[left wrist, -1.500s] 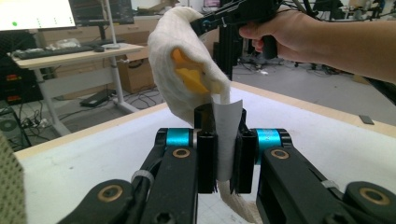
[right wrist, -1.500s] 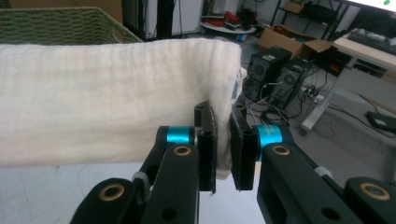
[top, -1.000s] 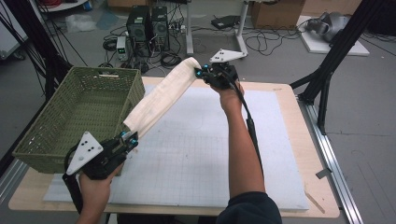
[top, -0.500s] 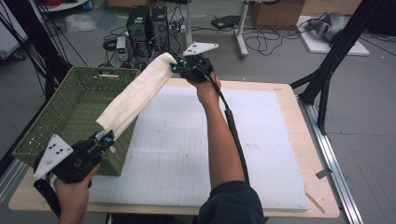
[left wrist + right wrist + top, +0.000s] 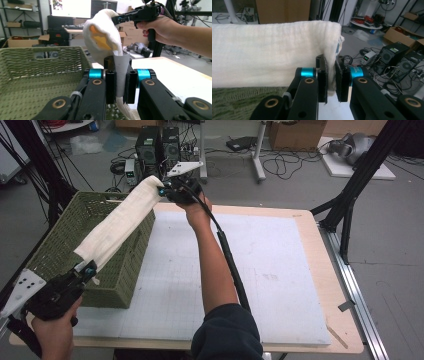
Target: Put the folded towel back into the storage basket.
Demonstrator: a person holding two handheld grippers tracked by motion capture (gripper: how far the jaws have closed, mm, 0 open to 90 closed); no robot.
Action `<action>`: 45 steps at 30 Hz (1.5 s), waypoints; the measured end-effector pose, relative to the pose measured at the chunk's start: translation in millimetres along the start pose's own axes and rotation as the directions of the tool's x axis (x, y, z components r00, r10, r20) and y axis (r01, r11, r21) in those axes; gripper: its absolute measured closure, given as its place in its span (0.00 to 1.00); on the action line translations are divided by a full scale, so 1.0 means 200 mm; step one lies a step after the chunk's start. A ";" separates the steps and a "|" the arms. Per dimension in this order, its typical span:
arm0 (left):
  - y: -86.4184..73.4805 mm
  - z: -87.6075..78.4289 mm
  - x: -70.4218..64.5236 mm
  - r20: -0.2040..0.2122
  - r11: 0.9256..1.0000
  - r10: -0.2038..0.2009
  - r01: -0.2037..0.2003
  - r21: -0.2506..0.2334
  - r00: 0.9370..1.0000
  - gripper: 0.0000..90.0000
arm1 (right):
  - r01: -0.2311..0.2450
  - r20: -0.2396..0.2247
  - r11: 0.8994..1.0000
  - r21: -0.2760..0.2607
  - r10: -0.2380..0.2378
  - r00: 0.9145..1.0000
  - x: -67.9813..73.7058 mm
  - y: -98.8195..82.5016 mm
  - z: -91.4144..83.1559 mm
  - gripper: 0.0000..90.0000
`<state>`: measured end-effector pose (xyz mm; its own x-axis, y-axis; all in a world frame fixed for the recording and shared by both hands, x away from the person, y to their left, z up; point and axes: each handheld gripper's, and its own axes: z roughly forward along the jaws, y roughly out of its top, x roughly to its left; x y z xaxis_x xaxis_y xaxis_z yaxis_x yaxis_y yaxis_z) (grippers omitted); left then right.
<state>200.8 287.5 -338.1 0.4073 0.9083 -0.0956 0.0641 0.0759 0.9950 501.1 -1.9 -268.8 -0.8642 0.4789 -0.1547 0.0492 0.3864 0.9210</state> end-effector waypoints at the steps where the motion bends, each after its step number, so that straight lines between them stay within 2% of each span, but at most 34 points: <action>1: 0.00 -0.01 0.01 -0.007 1.000 0.001 -0.001 0.000 1.000 0.93 | 0.002 -0.002 1.000 0.000 -0.002 1.000 0.01 0.01 0.02 0.92; 7: 0.00 -0.05 0.07 -0.044 1.000 -0.008 0.008 -0.001 0.999 0.93 | 0.008 -0.025 1.000 -0.010 -0.009 1.000 0.05 0.05 0.14 0.92; 15: 0.00 -0.10 0.12 -0.086 1.000 -0.011 0.012 0.011 0.996 0.93 | 0.004 -0.055 1.000 0.008 -0.004 0.998 0.10 0.07 0.28 0.92; 25: -0.02 -0.16 0.22 -0.141 0.998 -0.052 0.058 0.040 0.989 0.91 | 0.014 -0.067 1.000 0.017 -0.013 0.998 0.19 0.12 0.45 0.91; 27: -0.02 -0.17 0.25 -0.159 0.995 -0.078 0.087 0.050 0.984 0.83 | 0.011 -0.059 1.000 0.021 -0.009 0.998 0.20 0.12 0.49 0.86; 29: -0.02 -0.18 0.28 -0.187 0.989 -0.121 0.134 0.057 0.975 0.60 | -0.028 -0.031 0.999 0.030 0.028 0.999 0.21 0.12 0.51 0.71; 30: -0.01 -0.19 0.29 -0.200 0.988 -0.132 0.144 0.048 0.971 0.52 | -0.047 -0.028 0.998 0.030 0.047 0.998 0.21 0.11 0.52 0.69; 31: -0.01 -0.20 0.30 -0.214 0.989 -0.132 0.143 0.035 0.968 0.48 | -0.051 -0.030 0.998 0.028 0.052 0.998 0.21 0.11 0.52 0.69; 34: 0.02 -0.22 0.30 -0.227 0.991 -0.124 0.130 0.014 0.966 0.46 | -0.046 -0.037 0.998 0.042 0.047 0.998 0.20 0.11 0.50 0.69; 36: 0.02 -0.22 0.30 -0.217 0.991 -0.129 0.133 0.002 0.968 0.44 | -0.049 -0.034 0.998 0.039 0.050 0.998 0.19 0.12 0.47 0.67; 40: 0.02 -0.19 0.27 -0.177 0.989 -0.142 0.146 0.011 0.974 0.40 | -0.063 -0.028 0.997 0.035 0.064 0.998 0.15 0.12 0.39 0.62; 43: 0.03 -0.16 0.24 -0.149 0.991 -0.126 0.132 0.030 0.981 0.37 | -0.066 -0.030 0.997 0.038 0.067 0.997 0.13 0.13 0.32 0.56; 45: 0.04 -0.14 0.22 -0.115 0.992 -0.114 0.120 0.044 0.987 0.37 | -0.072 -0.034 0.997 0.034 0.073 0.997 0.12 0.13 0.27 0.54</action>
<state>193.3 340.2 -334.0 0.2897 0.9349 -0.2048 0.1528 0.1661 0.9742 508.6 63.1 -267.5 -0.8749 0.4786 -0.0742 0.1287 0.3774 0.9171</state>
